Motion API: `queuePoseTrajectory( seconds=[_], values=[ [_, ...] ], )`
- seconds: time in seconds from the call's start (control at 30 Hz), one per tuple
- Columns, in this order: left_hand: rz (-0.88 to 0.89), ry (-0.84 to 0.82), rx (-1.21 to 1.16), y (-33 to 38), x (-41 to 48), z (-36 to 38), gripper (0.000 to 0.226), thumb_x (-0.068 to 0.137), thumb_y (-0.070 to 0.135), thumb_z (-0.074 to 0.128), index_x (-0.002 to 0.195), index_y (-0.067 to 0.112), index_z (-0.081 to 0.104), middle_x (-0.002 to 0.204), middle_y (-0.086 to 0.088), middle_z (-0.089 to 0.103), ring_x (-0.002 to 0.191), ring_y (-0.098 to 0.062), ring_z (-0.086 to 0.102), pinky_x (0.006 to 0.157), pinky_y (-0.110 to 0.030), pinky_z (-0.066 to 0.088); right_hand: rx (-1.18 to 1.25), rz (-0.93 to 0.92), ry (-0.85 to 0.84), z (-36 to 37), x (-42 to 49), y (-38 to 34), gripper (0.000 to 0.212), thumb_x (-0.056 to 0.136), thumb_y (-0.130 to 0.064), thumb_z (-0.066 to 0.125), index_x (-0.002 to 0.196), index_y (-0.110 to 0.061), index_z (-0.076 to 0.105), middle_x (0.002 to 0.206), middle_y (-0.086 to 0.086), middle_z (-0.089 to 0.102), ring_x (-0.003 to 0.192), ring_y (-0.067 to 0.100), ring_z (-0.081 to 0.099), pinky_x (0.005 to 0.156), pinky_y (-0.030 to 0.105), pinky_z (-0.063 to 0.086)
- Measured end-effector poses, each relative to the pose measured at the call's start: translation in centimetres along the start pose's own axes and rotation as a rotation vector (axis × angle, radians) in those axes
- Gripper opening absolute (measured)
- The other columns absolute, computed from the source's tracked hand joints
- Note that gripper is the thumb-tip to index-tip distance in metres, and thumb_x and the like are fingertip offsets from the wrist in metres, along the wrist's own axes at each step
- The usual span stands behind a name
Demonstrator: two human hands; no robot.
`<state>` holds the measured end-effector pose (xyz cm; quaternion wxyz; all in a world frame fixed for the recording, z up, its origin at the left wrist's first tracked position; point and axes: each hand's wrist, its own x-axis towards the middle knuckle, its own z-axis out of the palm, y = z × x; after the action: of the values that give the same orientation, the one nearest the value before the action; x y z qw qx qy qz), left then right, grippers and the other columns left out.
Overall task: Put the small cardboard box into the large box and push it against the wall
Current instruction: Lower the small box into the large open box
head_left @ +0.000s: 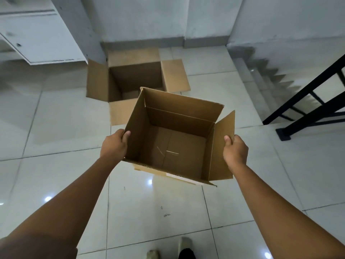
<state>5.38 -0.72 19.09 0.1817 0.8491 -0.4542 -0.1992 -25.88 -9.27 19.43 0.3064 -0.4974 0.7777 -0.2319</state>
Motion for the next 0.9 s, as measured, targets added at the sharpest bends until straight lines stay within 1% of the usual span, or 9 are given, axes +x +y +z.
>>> queuePoseTrajectory(
  seconds=[0.13, 0.23, 0.37, 0.43, 0.5, 0.53, 0.67, 0.73, 0.9],
  values=[
    [0.008, 0.100, 0.003, 2.5, 1.7, -4.2, 0.041, 0.099, 0.036, 0.031, 0.101, 0.004, 0.056, 0.086, -0.021, 0.066, 0.081, -0.039, 0.061, 0.070, -0.041, 0.050, -0.007, -0.047, 0.008, -1.4, 0.8, -4.7, 0.028, 0.097, -0.024, 0.043, 0.105, -0.001, 0.057, 0.107, 0.020, 0.066, 0.098, 0.035, 0.064, 0.070, 0.031, 0.045],
    [0.007, 0.155, 0.000, 3.6, 4.1, -6.4, 0.041, 0.099, 0.035, 0.030, 0.101, 0.003, 0.056, 0.083, -0.020, 0.065, 0.081, -0.039, 0.060, 0.066, -0.038, 0.044, -0.014, -0.086, 0.017, -1.3, 2.3, -8.1, 0.028, 0.097, -0.024, 0.043, 0.103, -0.001, 0.056, 0.105, 0.020, 0.066, 0.096, 0.035, 0.064, 0.069, 0.032, 0.046],
    [-0.021, 0.226, -0.007, 4.0, 8.2, -8.3, 0.041, 0.099, 0.034, 0.031, 0.100, 0.004, 0.058, 0.080, -0.019, 0.063, 0.081, -0.040, 0.058, 0.065, -0.036, 0.041, -0.026, -0.129, 0.025, 0.6, 4.9, -12.7, 0.027, 0.097, -0.024, 0.042, 0.101, -0.002, 0.056, 0.102, 0.020, 0.065, 0.094, 0.035, 0.064, 0.068, 0.032, 0.046],
    [-0.041, 0.244, -0.016, 3.8, 11.1, -8.9, 0.041, 0.099, 0.034, 0.030, 0.098, 0.003, 0.057, 0.075, -0.015, 0.060, 0.073, -0.036, 0.055, 0.062, -0.035, 0.040, -0.031, -0.147, 0.032, 2.4, 6.6, -15.2, 0.027, 0.097, -0.024, 0.042, 0.102, -0.002, 0.056, 0.103, 0.020, 0.065, 0.094, 0.035, 0.064, 0.068, 0.030, 0.044],
    [-0.052, 0.261, -0.026, 3.6, 14.0, -9.4, 0.041, 0.099, 0.034, 0.031, 0.096, 0.003, 0.057, 0.066, -0.007, 0.054, 0.061, -0.025, 0.049, 0.057, -0.032, 0.035, -0.036, -0.168, 0.036, 4.2, 8.3, -17.5, 0.027, 0.097, -0.024, 0.042, 0.102, -0.001, 0.056, 0.103, 0.020, 0.065, 0.094, 0.035, 0.064, 0.068, 0.030, 0.044],
    [-0.060, 0.269, -0.032, 3.4, 15.7, -9.5, 0.040, 0.099, 0.033, 0.031, 0.096, 0.003, 0.057, 0.064, -0.004, 0.051, 0.059, -0.022, 0.046, 0.055, -0.031, 0.034, -0.036, -0.175, 0.037, 5.4, 9.3, -18.7, 0.027, 0.097, -0.024, 0.042, 0.102, -0.001, 0.056, 0.103, 0.020, 0.065, 0.094, 0.035, 0.064, 0.067, 0.030, 0.045],
    [-0.096, 0.294, -0.051, 2.0, 22.3, -9.5, 0.040, 0.100, 0.032, 0.030, 0.099, 0.001, 0.057, 0.069, -0.007, 0.051, 0.064, -0.025, 0.046, 0.059, -0.034, 0.033, -0.048, -0.201, 0.052, 10.6, 13.1, -23.1, 0.026, 0.097, -0.024, 0.042, 0.100, -0.001, 0.055, 0.100, 0.020, 0.065, 0.090, 0.034, 0.064, 0.065, 0.029, 0.043],
    [-0.114, 0.302, -0.062, 1.1, 25.6, -9.2, 0.041, 0.100, 0.032, 0.030, 0.100, 0.001, 0.057, 0.071, -0.008, 0.052, 0.065, -0.024, 0.047, 0.060, -0.034, 0.033, -0.052, -0.209, 0.065, 13.2, 14.9, -25.0, 0.027, 0.097, -0.025, 0.042, 0.099, -0.001, 0.055, 0.098, 0.020, 0.066, 0.088, 0.034, 0.065, 0.063, 0.029, 0.042],
    [-0.187, 0.301, -0.088, -1.0, 32.5, -7.6, 0.041, 0.099, 0.033, 0.030, 0.102, 0.002, 0.056, 0.069, -0.006, 0.052, 0.064, -0.023, 0.050, 0.062, -0.035, 0.036, -0.053, -0.262, 0.071, 19.5, 19.4, -28.5, 0.026, 0.096, -0.026, 0.044, 0.098, -0.003, 0.056, 0.095, 0.018, 0.066, 0.085, 0.031, 0.065, 0.063, 0.027, 0.042]
  ],
)
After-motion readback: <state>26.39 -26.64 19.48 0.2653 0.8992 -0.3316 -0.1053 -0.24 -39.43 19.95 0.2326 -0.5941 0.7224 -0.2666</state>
